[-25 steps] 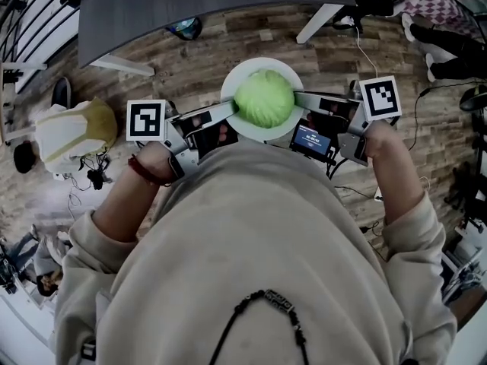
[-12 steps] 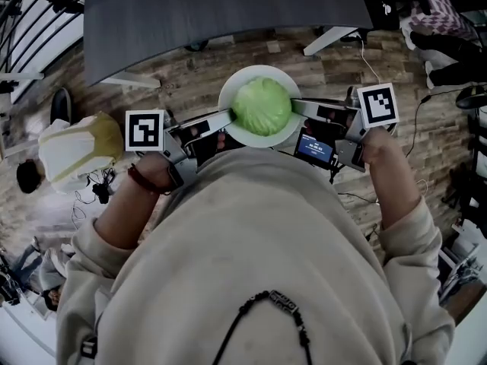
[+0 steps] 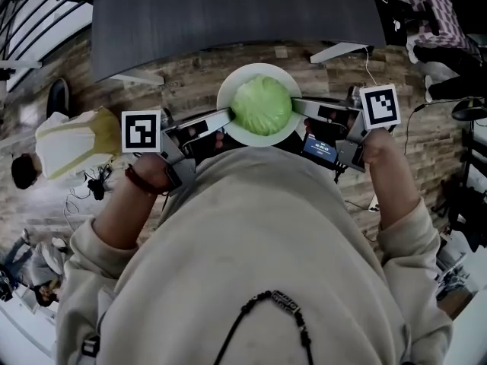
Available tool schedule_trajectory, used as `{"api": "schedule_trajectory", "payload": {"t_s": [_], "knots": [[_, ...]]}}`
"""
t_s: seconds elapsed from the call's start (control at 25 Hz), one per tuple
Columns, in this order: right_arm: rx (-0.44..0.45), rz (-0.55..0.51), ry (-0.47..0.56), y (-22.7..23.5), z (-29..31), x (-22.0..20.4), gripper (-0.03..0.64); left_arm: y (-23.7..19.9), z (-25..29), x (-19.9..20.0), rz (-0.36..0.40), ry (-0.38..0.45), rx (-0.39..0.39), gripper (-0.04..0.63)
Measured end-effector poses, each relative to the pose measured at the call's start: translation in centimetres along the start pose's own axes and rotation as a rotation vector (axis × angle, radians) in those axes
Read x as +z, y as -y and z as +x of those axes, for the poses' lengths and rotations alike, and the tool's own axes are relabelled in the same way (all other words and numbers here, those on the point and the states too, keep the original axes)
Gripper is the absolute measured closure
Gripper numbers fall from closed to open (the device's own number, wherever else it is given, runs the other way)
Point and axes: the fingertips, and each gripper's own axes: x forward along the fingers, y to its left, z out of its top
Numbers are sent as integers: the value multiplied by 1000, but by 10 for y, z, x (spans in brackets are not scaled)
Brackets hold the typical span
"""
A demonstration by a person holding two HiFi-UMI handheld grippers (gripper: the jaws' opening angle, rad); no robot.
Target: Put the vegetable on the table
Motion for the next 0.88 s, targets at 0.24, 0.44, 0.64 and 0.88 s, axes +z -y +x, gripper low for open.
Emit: {"api": "schedule_trajectory", "payload": {"t_s": [0.24, 0.44, 0.64, 0.88], "knots": [[11, -4, -74, 2, 3, 21, 592, -2, 2, 17, 26, 37, 13, 565], [45, -41, -126, 5, 11, 52, 592, -1, 5, 43, 24, 106, 21, 565], [56, -61, -170, 13, 6, 98, 592, -3, 23, 81, 12, 157, 34, 566], [59, -78, -182, 16, 3, 116, 592, -4, 30, 96, 26, 177, 46, 568]]}}
